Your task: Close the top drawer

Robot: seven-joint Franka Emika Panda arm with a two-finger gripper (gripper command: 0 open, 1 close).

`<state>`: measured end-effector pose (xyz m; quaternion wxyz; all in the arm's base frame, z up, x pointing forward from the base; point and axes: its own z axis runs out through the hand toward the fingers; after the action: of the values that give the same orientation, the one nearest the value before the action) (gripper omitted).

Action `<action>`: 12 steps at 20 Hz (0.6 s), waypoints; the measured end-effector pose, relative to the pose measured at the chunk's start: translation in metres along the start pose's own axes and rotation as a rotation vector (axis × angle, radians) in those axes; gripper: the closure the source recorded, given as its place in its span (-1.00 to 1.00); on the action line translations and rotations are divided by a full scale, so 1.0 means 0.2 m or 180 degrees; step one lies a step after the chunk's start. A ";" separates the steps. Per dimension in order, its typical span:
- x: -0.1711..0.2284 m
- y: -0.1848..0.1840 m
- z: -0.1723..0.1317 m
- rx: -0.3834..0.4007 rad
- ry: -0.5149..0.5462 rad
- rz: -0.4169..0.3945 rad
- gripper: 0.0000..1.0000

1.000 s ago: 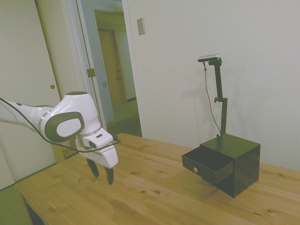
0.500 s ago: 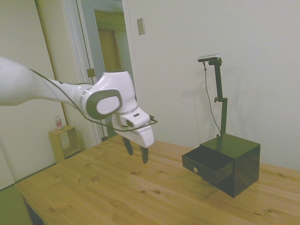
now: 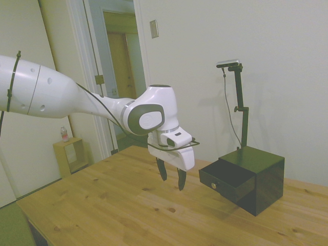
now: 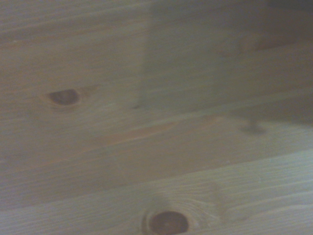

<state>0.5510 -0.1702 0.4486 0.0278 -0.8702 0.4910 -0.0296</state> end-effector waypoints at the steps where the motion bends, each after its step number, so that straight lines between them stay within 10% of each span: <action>1: 0.03 0.03 0.00 0.0018 0.0026 0.0045 -1.00; 6: 0.15 0.15 -0.02 0.0109 0.0143 0.0244 -1.00; 7: 0.16 0.16 -0.03 0.0115 0.0148 0.0265 1.00; 12: 0.19 0.18 -0.04 0.0170 0.0184 0.0385 1.00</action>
<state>0.5390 -0.2215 0.4543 0.0386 -0.8367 0.5423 -0.0662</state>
